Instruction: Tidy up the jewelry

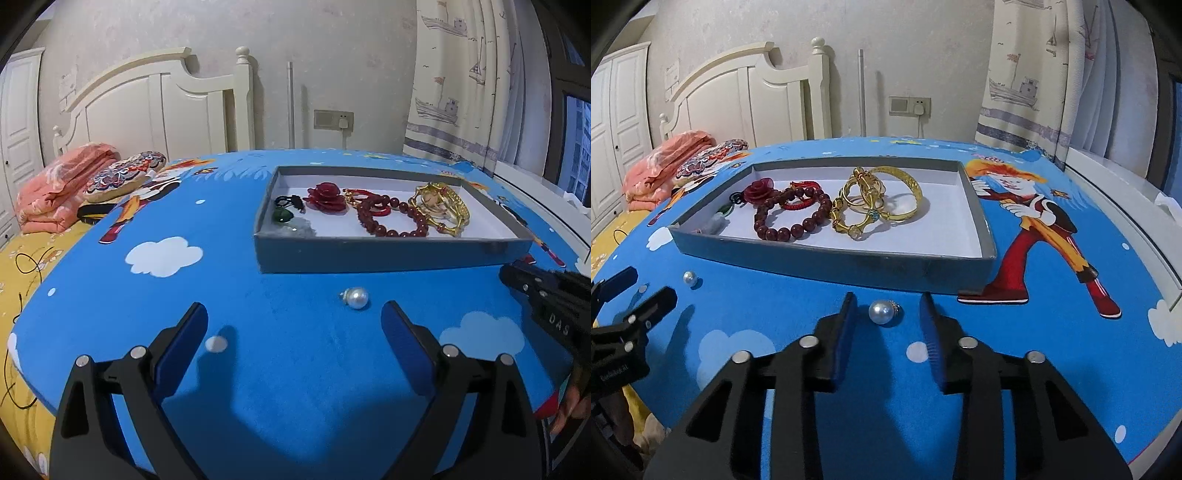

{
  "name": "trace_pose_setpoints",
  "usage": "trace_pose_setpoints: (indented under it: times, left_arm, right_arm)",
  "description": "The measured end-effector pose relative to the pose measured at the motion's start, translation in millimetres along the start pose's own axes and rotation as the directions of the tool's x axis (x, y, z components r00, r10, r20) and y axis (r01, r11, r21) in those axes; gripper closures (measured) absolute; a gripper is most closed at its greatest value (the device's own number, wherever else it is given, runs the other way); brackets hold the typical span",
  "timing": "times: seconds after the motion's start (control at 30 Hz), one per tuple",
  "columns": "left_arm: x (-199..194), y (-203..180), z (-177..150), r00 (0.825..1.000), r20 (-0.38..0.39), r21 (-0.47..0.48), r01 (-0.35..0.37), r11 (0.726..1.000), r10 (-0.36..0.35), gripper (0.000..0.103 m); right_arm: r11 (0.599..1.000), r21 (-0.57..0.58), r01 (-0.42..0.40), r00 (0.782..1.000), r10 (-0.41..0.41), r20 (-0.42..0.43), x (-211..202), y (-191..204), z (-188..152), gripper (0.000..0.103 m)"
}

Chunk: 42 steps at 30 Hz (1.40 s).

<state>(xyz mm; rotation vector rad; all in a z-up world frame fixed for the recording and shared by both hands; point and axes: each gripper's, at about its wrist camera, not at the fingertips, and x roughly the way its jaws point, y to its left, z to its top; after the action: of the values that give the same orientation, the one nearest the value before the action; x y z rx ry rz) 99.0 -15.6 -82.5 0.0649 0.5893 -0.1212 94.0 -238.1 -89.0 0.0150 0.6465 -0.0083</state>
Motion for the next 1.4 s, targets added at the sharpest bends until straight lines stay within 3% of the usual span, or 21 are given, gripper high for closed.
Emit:
trace_pose_setpoints:
  times: [0.07,0.17,0.33,0.57,0.7,0.97,1.1,1.23,1.4]
  left_arm:
    - [1,-1,2,1.0,-0.002,-0.007,0.012,1.0,-0.012,0.013]
    - [1,-5,6,1.0,0.001,-0.003,0.022,1.0,-0.022,0.014]
    - [10,-16,10,0.999,-0.027,0.017,0.037,0.999,-0.037,0.026]
    - [15,-23,9,0.999,-0.043,0.029,0.031,0.999,-0.03,0.032]
    - [21,-21,10,0.997,-0.078,0.008,0.029,1.0,-0.028,0.041]
    - [21,-23,11,0.997,-0.08,0.016,0.017,1.0,-0.015,0.043]
    - [21,-25,11,0.998,-0.068,0.03,0.02,0.999,-0.018,0.052]
    - [22,-27,11,0.998,-0.052,0.046,0.03,0.998,-0.028,0.07]
    - [20,-27,6,0.999,-0.022,0.065,0.028,0.997,-0.027,0.084]
  right_arm:
    - [1.0,-0.008,0.003,1.0,-0.003,0.015,-1,1,-3,0.087]
    - [1.0,-0.003,-0.006,0.999,0.006,0.033,-4,0,-7,0.087]
    - [1.0,0.009,-0.009,0.997,0.008,0.073,-11,2,-17,0.087]
    - [1.0,0.015,-0.022,0.995,0.02,0.097,-15,1,-22,0.087]
    - [0.999,0.027,-0.028,0.994,0.025,0.11,-16,1,-24,0.087]
    - [0.999,0.031,-0.035,0.992,0.031,0.119,-17,0,-26,0.087]
    - [0.999,0.032,-0.036,0.992,0.032,0.123,-18,1,-28,0.087]
    - [0.999,0.032,-0.035,0.992,0.031,0.122,-18,1,-28,0.087]
    - [0.999,0.032,-0.035,0.992,0.031,0.122,-18,1,-28,0.087]
